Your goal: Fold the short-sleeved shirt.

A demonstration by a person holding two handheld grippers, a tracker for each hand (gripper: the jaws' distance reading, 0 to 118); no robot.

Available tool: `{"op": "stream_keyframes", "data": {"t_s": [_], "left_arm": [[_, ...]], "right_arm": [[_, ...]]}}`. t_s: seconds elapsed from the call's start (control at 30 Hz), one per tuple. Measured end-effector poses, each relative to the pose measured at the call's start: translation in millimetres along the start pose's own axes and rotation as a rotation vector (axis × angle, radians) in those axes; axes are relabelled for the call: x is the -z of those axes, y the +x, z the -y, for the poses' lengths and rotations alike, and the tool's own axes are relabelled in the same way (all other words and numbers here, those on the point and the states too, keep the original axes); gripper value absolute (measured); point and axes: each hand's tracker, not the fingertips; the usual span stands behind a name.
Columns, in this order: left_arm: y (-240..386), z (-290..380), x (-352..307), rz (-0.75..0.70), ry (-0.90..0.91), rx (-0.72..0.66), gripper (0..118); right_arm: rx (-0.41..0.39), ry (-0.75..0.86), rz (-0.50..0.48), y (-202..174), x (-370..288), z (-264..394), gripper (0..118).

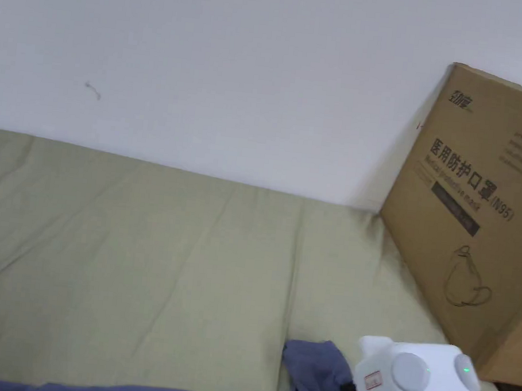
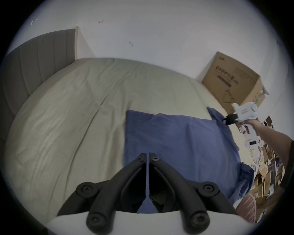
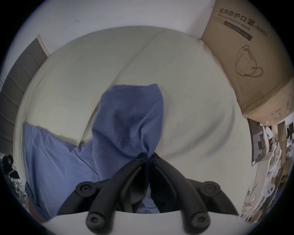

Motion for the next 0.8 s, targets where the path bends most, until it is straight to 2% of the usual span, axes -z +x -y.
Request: {"op": "stream_keyframes", "data": {"t_s": [0.07,0.17,0.2,0.23,0.27,0.3,0.37,0.4,0.5,0.57,0.63,0.67,0.73,0.8], "left_arm": [[-11,-13,15,0.009,-0.01,-0.025,3],[-25,-38,44,0.029,-0.049,-0.081,27],[-30,-46,56,0.016,-0.057,-0.089,27],[-33,-54,70,-0.003,-0.077,-0.082,57],[-40,-61,86,-0.038,-0.112,-0.057,92],[-42,-66,101,-0.086,-0.137,-0.026,118],[-43,-71,125,-0.183,-0.12,0.009,111],[-42,-76,137,-0.207,-0.149,0.021,112],[-37,-76,170,-0.167,-0.166,0.045,112],[-25,-74,183,-0.18,-0.231,0.149,115],[-5,-69,187,-0.196,-0.196,0.303,113],[0,-70,179,-0.174,-0.175,0.343,107],[23,-66,173,-0.132,-0.144,0.432,74],[28,-60,168,-0.146,-0.149,0.527,50]], "right_arm": [[0.049,0.106,-0.022,5,-16,1,3],[0.106,0.182,-0.092,14,-40,4,3],[0.123,0.165,-0.128,13,-49,7,3],[0.138,0.155,-0.158,13,-53,10,3],[0.142,0.147,-0.157,14,-53,13,3],[0.146,0.138,-0.155,13,-52,15,3],[0.138,0.116,-0.157,7,-48,20,3],[0.131,0.095,-0.151,5,-45,22,3],[0.109,0.068,-0.151,5,-32,25,3],[0.094,0.045,-0.162,2,-27,25,3],[0.087,0.034,-0.159,-3,-25,26,3],[0.085,0.03,-0.156,-4,-24,27,3],[0.092,0.023,-0.162,-8,-24,28,3],[0.103,0.024,-0.17,-10,-25,31,3]]}}
